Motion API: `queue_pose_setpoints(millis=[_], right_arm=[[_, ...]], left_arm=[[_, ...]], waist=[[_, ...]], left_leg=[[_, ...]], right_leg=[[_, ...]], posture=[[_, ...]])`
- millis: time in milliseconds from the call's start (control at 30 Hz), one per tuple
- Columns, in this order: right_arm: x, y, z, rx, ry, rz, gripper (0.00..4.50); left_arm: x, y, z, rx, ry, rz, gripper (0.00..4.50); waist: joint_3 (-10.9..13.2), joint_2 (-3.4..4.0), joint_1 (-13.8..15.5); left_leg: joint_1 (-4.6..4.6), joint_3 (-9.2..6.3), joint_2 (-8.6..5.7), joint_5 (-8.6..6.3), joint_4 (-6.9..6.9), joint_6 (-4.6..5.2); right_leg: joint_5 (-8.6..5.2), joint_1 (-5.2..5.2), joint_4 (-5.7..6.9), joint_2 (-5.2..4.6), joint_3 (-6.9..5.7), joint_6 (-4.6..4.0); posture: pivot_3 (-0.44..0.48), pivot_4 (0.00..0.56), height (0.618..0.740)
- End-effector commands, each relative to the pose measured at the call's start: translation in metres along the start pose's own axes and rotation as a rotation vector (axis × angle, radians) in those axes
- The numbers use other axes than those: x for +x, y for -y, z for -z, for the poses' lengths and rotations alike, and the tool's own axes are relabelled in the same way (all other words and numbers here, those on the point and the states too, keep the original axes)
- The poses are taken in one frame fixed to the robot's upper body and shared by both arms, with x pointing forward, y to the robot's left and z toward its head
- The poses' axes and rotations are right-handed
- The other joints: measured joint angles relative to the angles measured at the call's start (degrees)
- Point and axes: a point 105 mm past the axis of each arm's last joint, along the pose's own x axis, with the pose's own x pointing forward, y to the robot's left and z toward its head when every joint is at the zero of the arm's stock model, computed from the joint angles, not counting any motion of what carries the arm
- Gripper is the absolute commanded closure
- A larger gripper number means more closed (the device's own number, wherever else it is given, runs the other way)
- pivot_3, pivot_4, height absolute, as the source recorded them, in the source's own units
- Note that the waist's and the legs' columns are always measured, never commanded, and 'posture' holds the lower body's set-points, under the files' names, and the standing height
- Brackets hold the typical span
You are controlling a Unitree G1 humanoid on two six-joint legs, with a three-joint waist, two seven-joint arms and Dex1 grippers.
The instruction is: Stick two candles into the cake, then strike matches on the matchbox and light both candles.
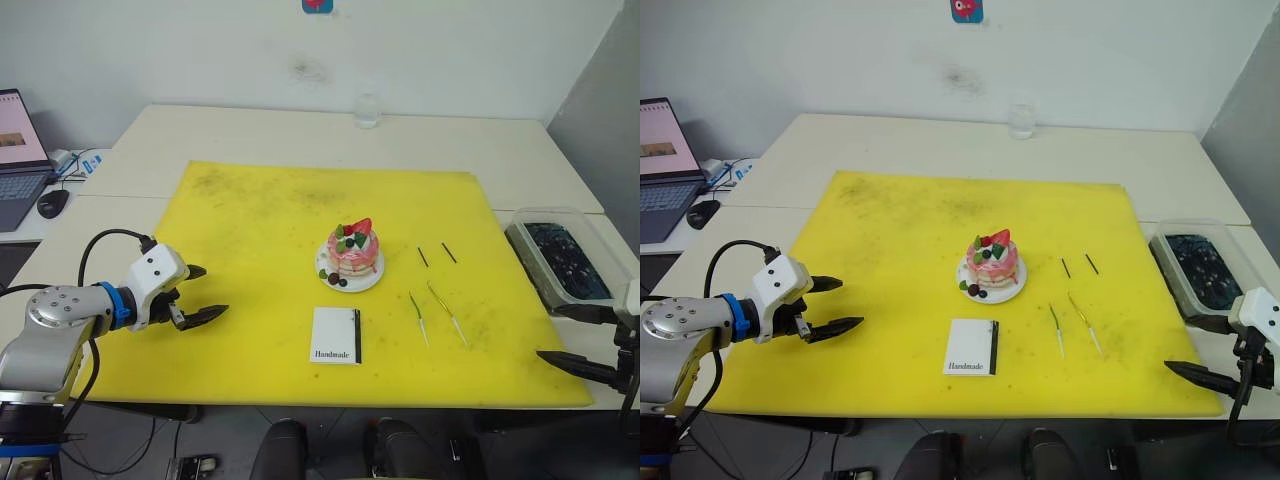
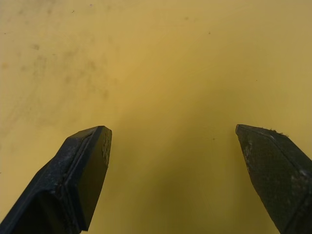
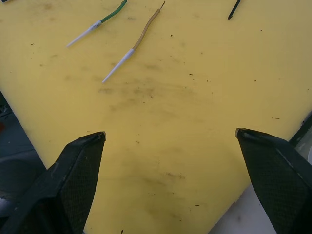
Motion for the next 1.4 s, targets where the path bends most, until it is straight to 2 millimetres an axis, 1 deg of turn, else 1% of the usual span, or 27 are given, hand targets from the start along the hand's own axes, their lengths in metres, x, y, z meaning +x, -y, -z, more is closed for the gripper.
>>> queue_pose_setpoints(millis=[33, 233, 400, 533, 667, 900, 1067, 1167, 1200, 1300, 1400], right_arm=[[-0.006, 0.003, -0.007, -0.037, 0.007, 0.026, 0.03], [-0.006, 0.000, -0.005, -0.040, 0.006, 0.033, 0.03], [-0.006, -0.003, -0.005, -0.037, 0.011, 0.035, 0.03], [-0.005, -0.004, -0.004, -0.036, 0.010, 0.038, 0.03], [-0.004, -0.006, -0.004, -0.037, 0.016, 0.044, 0.03], [-0.004, -0.009, -0.003, -0.039, 0.017, 0.049, 0.03], [-0.006, -0.010, -0.003, -0.040, 0.019, 0.064, 0.03], [-0.005, -0.010, -0.010, -0.047, 0.048, 0.090, 0.03], [-0.005, -0.011, -0.013, -0.046, 0.061, 0.097, 0.03], [-0.002, -0.017, -0.027, -0.052, 0.113, 0.110, 0.03], [0.001, -0.029, -0.041, -0.078, 0.154, 0.125, 0.03]], left_arm=[[-0.003, -0.005, -0.005, 0.026, 0.001, -0.001, 0.00], [-0.003, -0.003, 0.001, 0.014, -0.028, 0.042, 0.00], [-0.005, 0.001, -0.007, 0.006, 0.033, 0.098, 0.00], [-0.007, -0.001, -0.008, 0.056, 0.049, 0.093, 0.00], [-0.011, 0.000, -0.005, 0.022, 0.044, 0.105, 0.00], [-0.013, -0.002, 0.000, 0.068, 0.022, 0.079, 0.00], [-0.013, 0.007, 0.001, 0.060, 0.029, 0.127, 0.00], [-0.011, 0.019, -0.005, 0.035, 0.063, 0.170, 0.00], [-0.010, 0.027, -0.008, 0.026, 0.074, 0.201, 0.00], [-0.005, 0.058, -0.015, 0.031, 0.083, 0.330, 0.00], [0.000, 0.090, -0.031, 0.025, 0.146, 0.444, 0.00]], waist=[[0.00, 0.00, 0.00], [0.00, 0.00, 0.00], [0.00, 0.00, 0.00], [0.00, 0.00, 0.00], [0.00, 0.00, 0.00], [0.00, 0.00, 0.00], [0.00, 0.01, 0.00], [0.00, 0.01, 0.00], [-0.01, 0.01, 0.00], [-0.01, 0.01, -0.02], [-0.01, 0.02, 0.01]], left_leg=[[0.00, 0.00, 0.00, 0.00, 0.00, 0.00], [0.00, 0.01, -0.01, 0.00, 0.00, 0.00], [0.00, 0.00, 0.00, 0.00, 0.00, 0.00], [0.00, 0.01, 0.00, 0.00, 0.01, 0.00], [0.00, 0.01, 0.00, 0.00, 0.01, 0.00], [0.00, 0.01, 0.00, 0.00, 0.01, 0.00], [0.01, 0.00, 0.01, 0.00, 0.01, 0.00], [0.01, 0.01, 0.01, 0.00, 0.01, 0.00], [0.00, 0.00, 0.01, 0.00, 0.01, 0.00], [0.00, 0.01, 0.01, 0.00, 0.00, 0.00], [0.00, -0.01, 0.02, 0.00, 0.00, 0.00]], right_leg=[[0.00, 0.00, 0.00, 0.00, 0.00, 0.00], [0.00, 0.00, 0.00, 0.00, 0.00, 0.00], [0.00, 0.00, 0.00, 0.01, -0.02, 0.00], [0.00, 0.00, 0.01, 0.00, 0.01, 0.01], [0.00, 0.00, 0.01, 0.00, 0.00, 0.00], [0.01, 0.00, 0.01, 0.00, 0.01, 0.01], [0.00, 0.00, 0.01, 0.00, 0.00, 0.00], [0.00, 0.00, 0.01, 0.00, 0.00, 0.00], [0.01, 0.00, 0.01, 0.00, 0.00, 0.01], [0.01, 0.01, 0.01, -0.01, 0.02, 0.01], [0.00, 0.01, 0.01, -0.02, 0.00, 0.00]], posture=[[0.000, 0.150, 0.740], [0.000, 0.150, 0.740], [0.000, 0.150, 0.740], [0.000, 0.150, 0.740], [0.000, 0.150, 0.740], [0.000, 0.150, 0.740], [0.000, 0.150, 0.740], [0.000, 0.150, 0.740], [0.000, 0.150, 0.740], [0.000, 0.150, 0.740], [0.000, 0.150, 0.740]])
